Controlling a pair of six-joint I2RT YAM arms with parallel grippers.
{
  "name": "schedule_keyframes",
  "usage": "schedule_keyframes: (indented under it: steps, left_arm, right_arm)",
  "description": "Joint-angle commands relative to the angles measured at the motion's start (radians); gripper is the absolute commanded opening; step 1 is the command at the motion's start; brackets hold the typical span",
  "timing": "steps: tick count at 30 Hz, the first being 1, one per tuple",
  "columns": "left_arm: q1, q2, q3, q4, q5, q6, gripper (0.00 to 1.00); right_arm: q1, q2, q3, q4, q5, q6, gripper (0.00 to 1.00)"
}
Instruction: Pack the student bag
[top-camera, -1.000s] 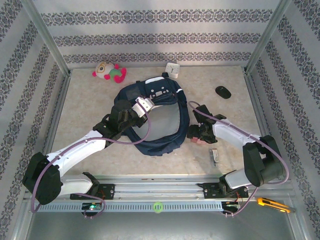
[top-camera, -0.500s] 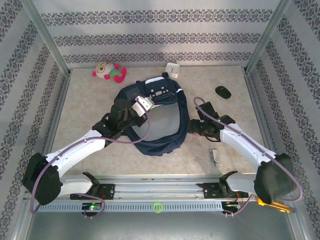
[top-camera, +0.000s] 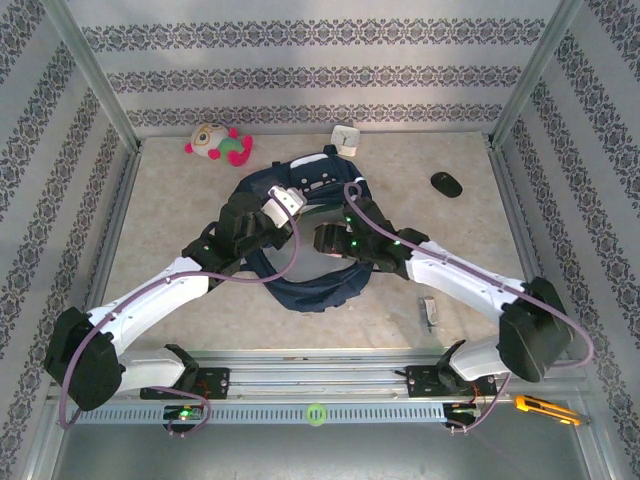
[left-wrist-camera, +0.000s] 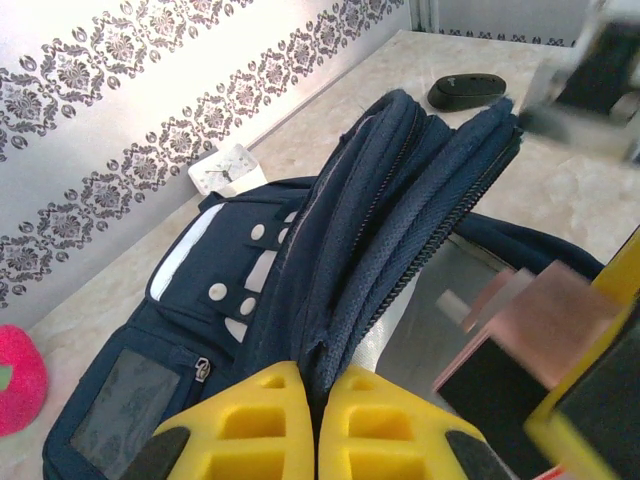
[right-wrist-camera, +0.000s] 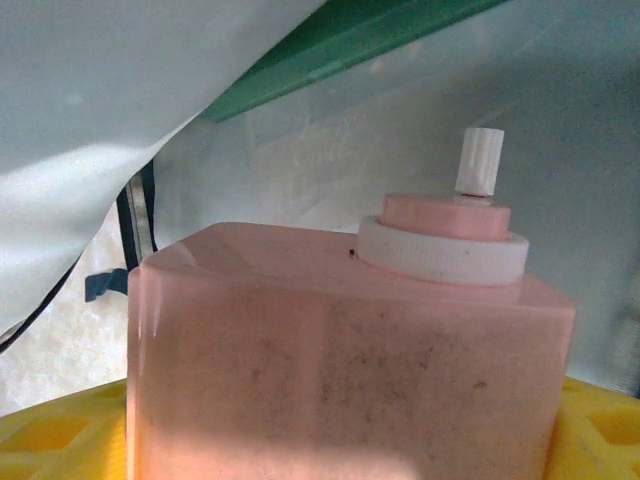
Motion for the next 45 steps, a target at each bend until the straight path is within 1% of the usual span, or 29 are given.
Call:
schedule_keyframes:
  steps: [1,3,4,5,7,10,14,16,18,21,22,23,24,25,26,28,30,31,32,34,37,38,41,45]
  left_arm:
    - [0.013,-0.032,0.061,0.053,0.005,-0.041,0.00]
    - [0.014,-0.035,0.063,0.060,0.009,-0.046,0.00]
    - [0.012,-0.036,0.065,0.061,0.012,-0.047,0.00]
    - [0.014,-0.037,0.069,0.059,0.014,-0.046,0.00]
    - [0.013,-0.037,0.071,0.056,0.014,-0.045,0.00]
    - [0.014,-0.039,0.077,0.045,0.015,-0.039,0.00]
    - [0.014,-0.043,0.072,0.042,0.009,-0.037,0.00]
    - [0.013,-0.044,0.066,0.038,0.011,-0.039,0.00]
    - [0.012,-0.047,0.058,0.023,0.022,-0.040,0.00]
    - [0.013,-0.055,0.028,-0.019,0.079,-0.024,0.03]
    - [0.013,-0.058,0.016,-0.039,0.104,-0.021,0.08]
    - [0.013,-0.063,0.007,-0.071,0.142,-0.014,0.15]
    - [0.013,-0.068,0.001,-0.096,0.173,-0.013,0.26]
    - [0.013,-0.079,-0.006,-0.125,0.200,-0.022,0.40]
    - [0.013,-0.095,-0.015,-0.143,0.211,-0.038,0.51]
    - [0.015,-0.136,-0.037,-0.152,0.186,-0.091,0.61]
    - [0.021,-0.183,-0.058,-0.152,0.132,-0.156,0.68]
    - [0.029,-0.211,-0.066,-0.160,0.085,-0.207,0.73]
    - [0.039,-0.232,-0.067,-0.180,0.025,-0.262,0.76]
    - [0.071,-0.258,-0.055,-0.259,-0.072,-0.350,0.78]
    - [0.134,-0.280,-0.051,-0.367,-0.155,-0.450,0.78]
    - [0.155,-0.286,-0.058,-0.392,-0.160,-0.481,0.78]
    - [0.205,-0.301,-0.086,-0.426,-0.142,-0.562,0.77]
    - [0.248,-0.307,-0.143,-0.420,-0.127,-0.625,0.76]
  right_arm:
    - [0.006,0.045,0.008,0.160,-0.026,0.112,0.70]
    - [0.006,0.075,-0.010,0.230,-0.028,0.150,0.70]
    - [0.006,0.089,-0.017,0.260,-0.027,0.167,0.72]
    - [0.005,0.101,-0.021,0.282,-0.027,0.179,0.76]
    - [-0.001,0.131,-0.022,0.319,-0.036,0.201,0.86]
    - [-0.008,0.150,-0.022,0.326,-0.043,0.211,0.93]
    - [-0.009,0.120,-0.064,0.324,-0.036,0.218,0.94]
    - [-0.010,0.081,-0.100,0.325,-0.029,0.216,0.93]
    - [-0.009,0.020,-0.151,0.339,-0.037,0.194,0.91]
    - [-0.011,-0.120,-0.214,0.321,-0.041,0.120,0.89]
    - [-0.012,-0.178,-0.230,0.300,-0.041,0.083,0.88]
    - [-0.016,-0.231,-0.241,0.274,-0.043,0.047,0.88]
    - [-0.020,-0.283,-0.248,0.252,-0.044,0.015,0.87]
    - [-0.025,-0.337,-0.252,0.224,-0.046,-0.024,0.86]
    - [-0.029,-0.389,-0.253,0.193,-0.043,-0.066,0.86]
    - [-0.032,-0.465,-0.239,0.135,-0.037,-0.170,0.86]
    - [-0.031,-0.504,-0.209,0.070,-0.026,-0.298,0.85]
    - [-0.029,-0.507,-0.189,0.037,-0.021,-0.375,0.85]
    - [-0.025,-0.496,-0.165,0.007,-0.022,-0.458,0.84]
    - [-0.009,-0.444,-0.116,-0.045,-0.028,-0.613,0.83]
    - [0.054,-0.310,-0.045,-0.103,-0.015,-0.868,0.81]
    - [0.082,-0.254,-0.022,-0.113,0.001,-0.949,0.81]
    - [0.168,-0.084,0.043,-0.135,0.030,-1.123,0.78]
    - [0.271,0.097,0.093,-0.137,0.017,-1.287,0.78]
